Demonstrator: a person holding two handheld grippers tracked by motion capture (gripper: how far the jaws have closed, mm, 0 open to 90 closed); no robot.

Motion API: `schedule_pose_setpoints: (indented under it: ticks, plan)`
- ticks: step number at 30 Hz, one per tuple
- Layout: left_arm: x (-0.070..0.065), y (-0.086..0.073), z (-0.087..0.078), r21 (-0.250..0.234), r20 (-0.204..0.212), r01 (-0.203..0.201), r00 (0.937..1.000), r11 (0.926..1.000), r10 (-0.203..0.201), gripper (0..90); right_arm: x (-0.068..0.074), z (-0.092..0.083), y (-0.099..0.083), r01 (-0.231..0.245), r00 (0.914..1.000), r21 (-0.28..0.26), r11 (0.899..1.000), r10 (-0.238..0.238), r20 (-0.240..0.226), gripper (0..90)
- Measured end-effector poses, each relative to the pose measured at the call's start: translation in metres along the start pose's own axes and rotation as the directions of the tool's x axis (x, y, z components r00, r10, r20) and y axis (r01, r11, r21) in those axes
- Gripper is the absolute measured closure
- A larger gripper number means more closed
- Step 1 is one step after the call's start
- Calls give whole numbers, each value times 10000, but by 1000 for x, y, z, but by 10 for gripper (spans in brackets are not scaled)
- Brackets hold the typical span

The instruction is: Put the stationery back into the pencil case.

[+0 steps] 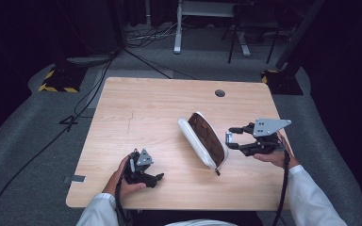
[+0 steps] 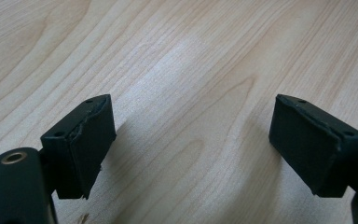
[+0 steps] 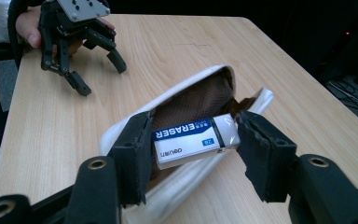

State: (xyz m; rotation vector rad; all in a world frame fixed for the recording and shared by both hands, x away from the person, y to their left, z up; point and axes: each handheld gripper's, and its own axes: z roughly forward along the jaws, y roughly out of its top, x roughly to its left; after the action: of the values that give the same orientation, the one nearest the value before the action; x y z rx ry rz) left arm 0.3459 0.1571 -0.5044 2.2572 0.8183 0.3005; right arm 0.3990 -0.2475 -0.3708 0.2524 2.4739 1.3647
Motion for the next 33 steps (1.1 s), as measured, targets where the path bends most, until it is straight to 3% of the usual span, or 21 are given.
schedule_pose_setpoints:
  ticks: [14,23,33]
  plan:
    - [0,0,0,-1,5,-1,10000,10000,1,149,5,38,8,322,9955,465,9984,-279,-904,469]
    - [0,0,0,1,5,-3,10000,10000,3,149,2,49,2,192,9958,864,9961,-113,-907,455]
    - [0,0,0,9,7,-15,10000,10000,15,149,3,48,-1,188,9969,817,9965,-125,-778,430]
